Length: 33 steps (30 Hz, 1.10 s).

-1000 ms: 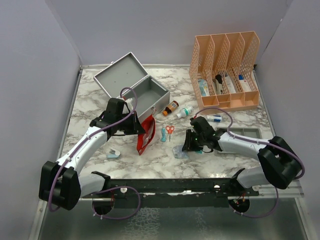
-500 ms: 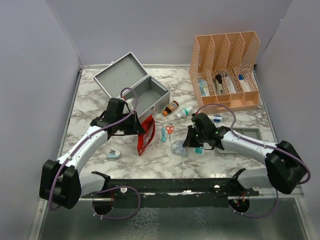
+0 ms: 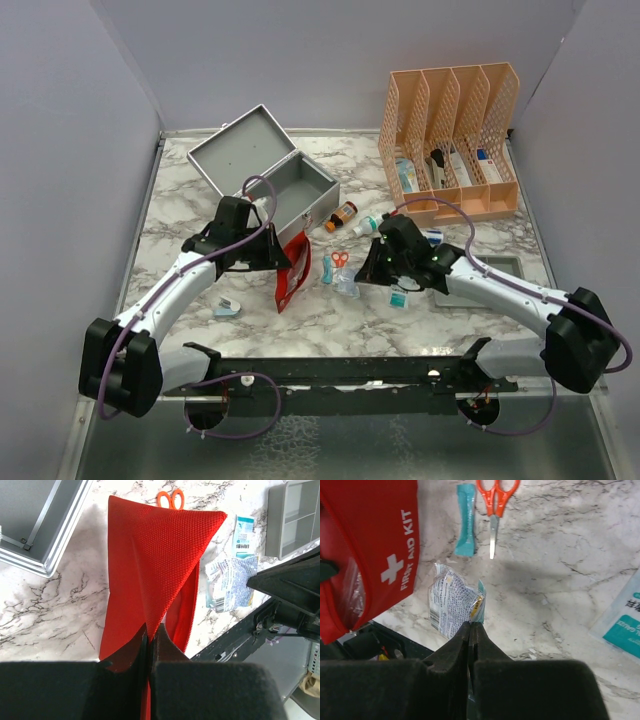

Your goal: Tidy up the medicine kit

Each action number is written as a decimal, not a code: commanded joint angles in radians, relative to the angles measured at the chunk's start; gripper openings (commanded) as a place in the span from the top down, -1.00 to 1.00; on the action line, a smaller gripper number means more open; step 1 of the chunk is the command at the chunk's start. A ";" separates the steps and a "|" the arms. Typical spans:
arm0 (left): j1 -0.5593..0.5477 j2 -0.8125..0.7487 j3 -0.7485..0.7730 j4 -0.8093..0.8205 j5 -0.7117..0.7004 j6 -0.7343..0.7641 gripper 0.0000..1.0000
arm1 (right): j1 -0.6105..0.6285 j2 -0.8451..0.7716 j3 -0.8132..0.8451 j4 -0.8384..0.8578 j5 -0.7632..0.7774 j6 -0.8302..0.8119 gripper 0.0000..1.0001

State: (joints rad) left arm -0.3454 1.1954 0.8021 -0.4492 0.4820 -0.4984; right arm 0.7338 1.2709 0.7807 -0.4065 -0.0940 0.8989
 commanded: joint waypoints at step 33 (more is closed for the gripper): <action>-0.159 -0.114 0.029 0.020 -0.004 0.011 1.00 | 0.324 0.233 0.522 -0.414 0.322 0.221 0.98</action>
State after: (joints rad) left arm -0.4953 1.1164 0.8024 -0.4496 0.4778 -0.4950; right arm 1.0481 1.4925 1.2778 -0.8032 0.2123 1.1255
